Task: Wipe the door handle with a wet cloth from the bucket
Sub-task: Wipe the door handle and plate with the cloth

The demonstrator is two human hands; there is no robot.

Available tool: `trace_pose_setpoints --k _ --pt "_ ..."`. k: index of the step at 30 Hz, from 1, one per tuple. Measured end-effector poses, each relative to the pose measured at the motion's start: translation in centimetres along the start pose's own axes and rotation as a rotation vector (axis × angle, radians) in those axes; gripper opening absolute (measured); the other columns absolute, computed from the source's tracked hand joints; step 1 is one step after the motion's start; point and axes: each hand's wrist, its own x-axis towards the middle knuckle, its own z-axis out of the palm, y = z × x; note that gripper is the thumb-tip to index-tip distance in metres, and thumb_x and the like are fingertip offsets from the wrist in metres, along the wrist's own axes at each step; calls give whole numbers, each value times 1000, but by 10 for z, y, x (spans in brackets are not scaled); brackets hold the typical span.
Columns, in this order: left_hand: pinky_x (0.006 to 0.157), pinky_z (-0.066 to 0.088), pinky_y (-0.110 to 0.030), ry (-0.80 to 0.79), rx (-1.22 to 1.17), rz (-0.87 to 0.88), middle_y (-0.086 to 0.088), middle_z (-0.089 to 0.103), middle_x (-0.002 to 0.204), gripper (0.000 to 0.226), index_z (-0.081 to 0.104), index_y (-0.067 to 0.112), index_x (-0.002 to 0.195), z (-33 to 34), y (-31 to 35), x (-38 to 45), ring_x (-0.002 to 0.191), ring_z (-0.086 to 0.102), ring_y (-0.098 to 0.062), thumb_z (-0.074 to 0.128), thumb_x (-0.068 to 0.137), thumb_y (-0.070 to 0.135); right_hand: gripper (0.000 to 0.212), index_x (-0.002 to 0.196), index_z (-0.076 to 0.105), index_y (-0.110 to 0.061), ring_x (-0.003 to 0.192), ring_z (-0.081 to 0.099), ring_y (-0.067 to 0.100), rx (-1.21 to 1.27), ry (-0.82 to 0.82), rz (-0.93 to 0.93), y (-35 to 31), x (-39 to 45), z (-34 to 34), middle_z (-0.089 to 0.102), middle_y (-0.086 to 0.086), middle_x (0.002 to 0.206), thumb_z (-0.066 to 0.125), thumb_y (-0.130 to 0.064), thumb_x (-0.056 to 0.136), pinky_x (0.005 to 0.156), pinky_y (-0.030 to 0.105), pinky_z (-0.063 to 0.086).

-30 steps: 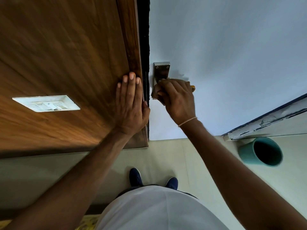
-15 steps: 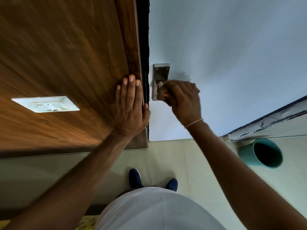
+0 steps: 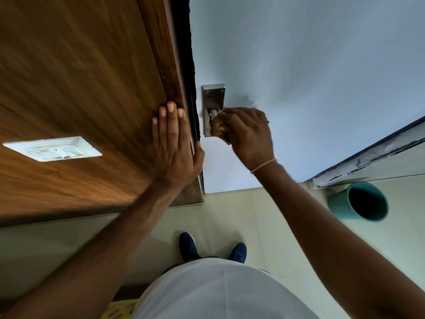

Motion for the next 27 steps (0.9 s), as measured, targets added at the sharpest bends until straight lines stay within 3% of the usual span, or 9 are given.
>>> trace_pose_setpoints --k 3,7,9,12,15,18,23,27 --pt "136 16 -53 2 0 3 -30 30 167 100 9 0 169 3 -1 0 159 24 -45 71 96 28 27 115 81 -12 119 72 31 -49 64 44 33 -16 -15 78 6 127 63 -32 108 99 46 50" --pt "136 14 -53 0 -6 7 -28 26 168 103 6 3 170 4 -6 0 165 14 -40 72 95 28 39 101 82 -14 105 74 33 -10 71 137 32 -17 -14 79 4 114 50 -32 115 94 47 51" --pt "137 13 -52 1 -4 9 -27 24 168 102 4 4 170 3 -7 0 168 2 -32 71 96 30 24 109 83 -12 109 74 35 2 70 98 11 -8 -3 79 9 116 64 -25 109 96 42 50" --pt "136 14 -52 -1 9 8 -31 30 166 99 6 2 169 3 -4 0 164 16 -41 69 99 32 21 116 82 -11 114 74 33 14 67 10 -24 3 14 79 9 121 80 -23 99 99 45 54" --pt "136 15 -53 1 14 10 -32 31 166 98 8 1 169 3 -3 0 161 22 -45 69 98 30 25 122 80 -10 118 73 33 26 51 -79 -5 -1 6 78 9 127 70 -26 107 100 45 52" --pt "135 18 -55 -6 17 -2 -33 34 166 98 10 0 169 2 -2 -1 160 23 -46 70 97 27 24 121 80 -10 116 74 32 7 61 -25 46 -17 -12 77 8 128 62 -22 110 97 47 52" --pt "135 18 -55 -1 34 -7 -33 34 165 100 9 0 169 2 0 0 159 24 -46 71 95 27 20 105 77 -11 93 72 29 62 50 112 74 -28 -8 78 0 106 58 -11 111 84 48 53" --pt "136 15 -53 5 43 -18 -28 26 168 102 5 3 169 2 0 1 168 2 -33 70 96 29 14 110 80 -12 100 73 32 64 67 174 53 -31 -1 78 6 113 69 -9 103 89 48 53"
